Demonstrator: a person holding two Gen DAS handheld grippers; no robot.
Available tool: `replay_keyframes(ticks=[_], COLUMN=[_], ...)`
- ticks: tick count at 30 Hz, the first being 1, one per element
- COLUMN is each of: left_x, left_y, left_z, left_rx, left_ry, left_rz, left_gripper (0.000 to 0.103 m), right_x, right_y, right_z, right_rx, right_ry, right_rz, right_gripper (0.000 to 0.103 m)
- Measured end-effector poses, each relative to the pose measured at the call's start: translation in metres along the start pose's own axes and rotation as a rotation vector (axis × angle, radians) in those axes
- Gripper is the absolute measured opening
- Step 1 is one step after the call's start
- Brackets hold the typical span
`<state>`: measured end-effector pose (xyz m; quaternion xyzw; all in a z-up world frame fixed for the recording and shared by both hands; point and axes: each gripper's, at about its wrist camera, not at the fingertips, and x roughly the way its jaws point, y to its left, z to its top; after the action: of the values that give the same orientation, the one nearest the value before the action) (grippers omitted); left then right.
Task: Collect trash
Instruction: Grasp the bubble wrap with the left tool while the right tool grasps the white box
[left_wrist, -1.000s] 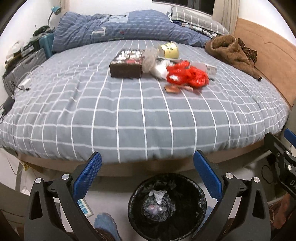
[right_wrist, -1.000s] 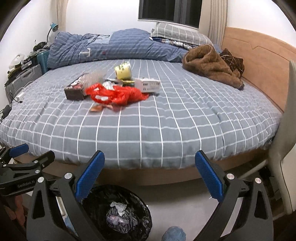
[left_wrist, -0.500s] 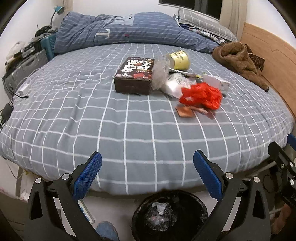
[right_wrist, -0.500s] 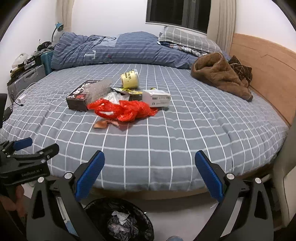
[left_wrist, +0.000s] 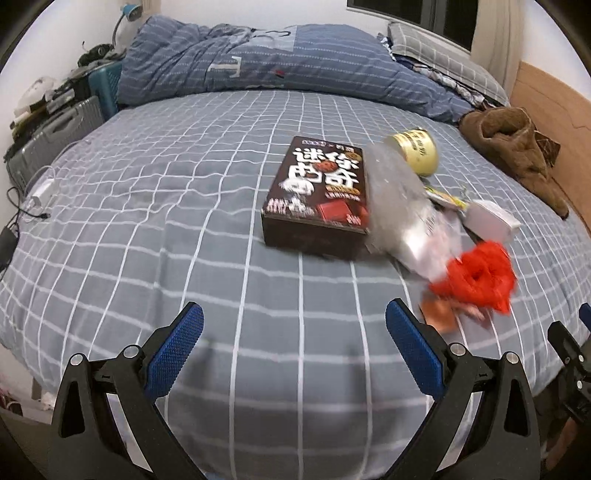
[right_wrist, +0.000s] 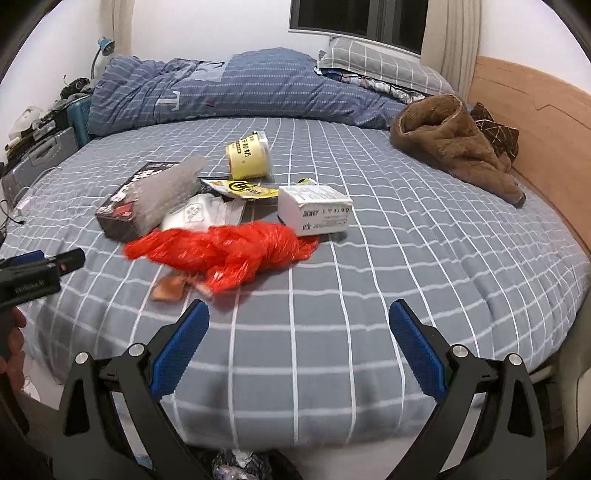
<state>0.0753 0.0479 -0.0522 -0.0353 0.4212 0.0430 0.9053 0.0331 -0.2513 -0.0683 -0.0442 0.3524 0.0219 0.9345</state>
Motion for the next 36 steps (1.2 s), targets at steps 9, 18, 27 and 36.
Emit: replay_keyframes(ticks=[9, 18, 27, 36], left_x=[0.041, 0.069, 0.076, 0.053], left_y=[0.0, -0.009, -0.019, -0.05], left_z=[0.041, 0.063, 0.08, 0.102], left_rx=[0.021, 0.055, 0.08, 0.104], left_ry=[-0.004, 0.011, 0.032, 0.015], left_rz=[0.016, -0.004, -0.032, -0.13], left_gripper=[0.097, 0.097, 0.097, 0.097], right_x=[0.043, 0.072, 0.098, 0.124], right_y=[-0.005, -0.011, -0.032, -0.047], right_z=[0.031, 0.055, 0.079, 0.097], right_rx=[0.023, 0.027, 0.036, 0.055], right_ry=[0.009, 0.007, 0.013, 0.049], right_rz=[0.0, -0.022, -0.043, 0.012], right_gripper=[0.094, 0.094, 0.094, 0.094])
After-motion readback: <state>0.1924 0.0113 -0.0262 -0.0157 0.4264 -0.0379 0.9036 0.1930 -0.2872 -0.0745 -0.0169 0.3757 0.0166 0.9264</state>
